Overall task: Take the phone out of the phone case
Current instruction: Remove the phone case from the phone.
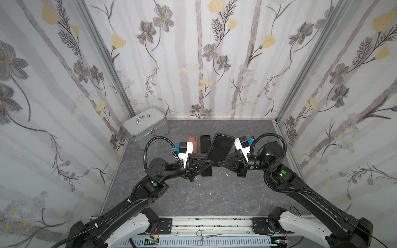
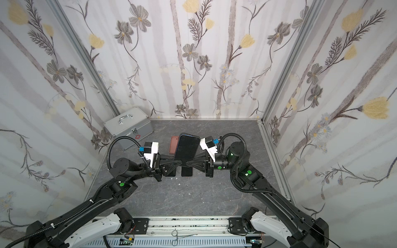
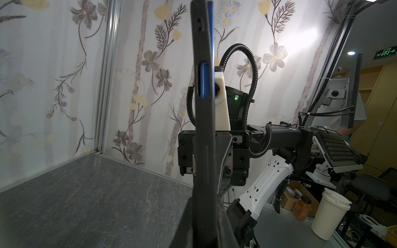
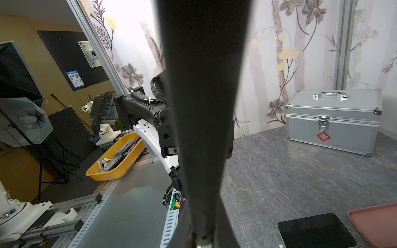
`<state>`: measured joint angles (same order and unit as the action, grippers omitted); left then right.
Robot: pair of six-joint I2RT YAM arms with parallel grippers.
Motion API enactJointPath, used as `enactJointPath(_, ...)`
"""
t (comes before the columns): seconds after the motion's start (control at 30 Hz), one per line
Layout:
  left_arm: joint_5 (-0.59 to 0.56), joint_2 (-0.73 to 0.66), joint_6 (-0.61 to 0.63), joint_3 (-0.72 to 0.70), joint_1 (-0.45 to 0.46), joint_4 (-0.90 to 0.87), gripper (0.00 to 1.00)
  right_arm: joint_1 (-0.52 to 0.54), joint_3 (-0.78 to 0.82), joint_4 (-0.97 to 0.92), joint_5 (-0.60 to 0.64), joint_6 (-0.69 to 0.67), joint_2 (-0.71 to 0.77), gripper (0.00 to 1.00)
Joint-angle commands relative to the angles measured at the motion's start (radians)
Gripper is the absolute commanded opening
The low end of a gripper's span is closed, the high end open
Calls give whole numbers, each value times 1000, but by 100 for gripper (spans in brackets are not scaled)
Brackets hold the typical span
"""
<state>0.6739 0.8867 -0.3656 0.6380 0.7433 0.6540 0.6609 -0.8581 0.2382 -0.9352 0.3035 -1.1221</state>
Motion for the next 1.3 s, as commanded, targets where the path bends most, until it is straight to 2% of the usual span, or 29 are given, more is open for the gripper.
enactJointPath(0.0, -56, -17, 37, 4, -2, 25, 55, -3, -13, -1, 68, -58, 28, 0)
enactJointPath(0.07, -99, -33, 72, 5, -2, 13, 72, -2, -25, -68, 130, -121, 47, 0)
enactJointPath(0.1, -119, -40, 98, 14, -2, -5, 76, -3, -31, -102, 166, -157, 56, 0)
enactJointPath(0.23, -195, -43, 274, 105, -2, -188, 77, -2, -54, -228, 313, -270, 91, 0)
enactJointPath(0.37, -269, -40, 444, 190, -1, -304, 77, -3, -123, -409, 428, -381, 66, 0)
enactJointPath(0.57, -353, -26, 609, 265, 9, -370, 74, -3, -118, -450, 549, -399, 75, 0)
enactJointPath(0.87, -322, 19, 642, 306, 14, -369, 74, -9, -124, -452, 511, -348, 26, 0)
enactJointPath(1.03, -287, 41, 637, 319, 16, -364, 73, -7, -88, -387, 498, -332, 49, 0)
enactJointPath(1.27, -237, 60, 614, 306, 16, -328, 67, 0, -81, -377, 442, -333, 54, 0)
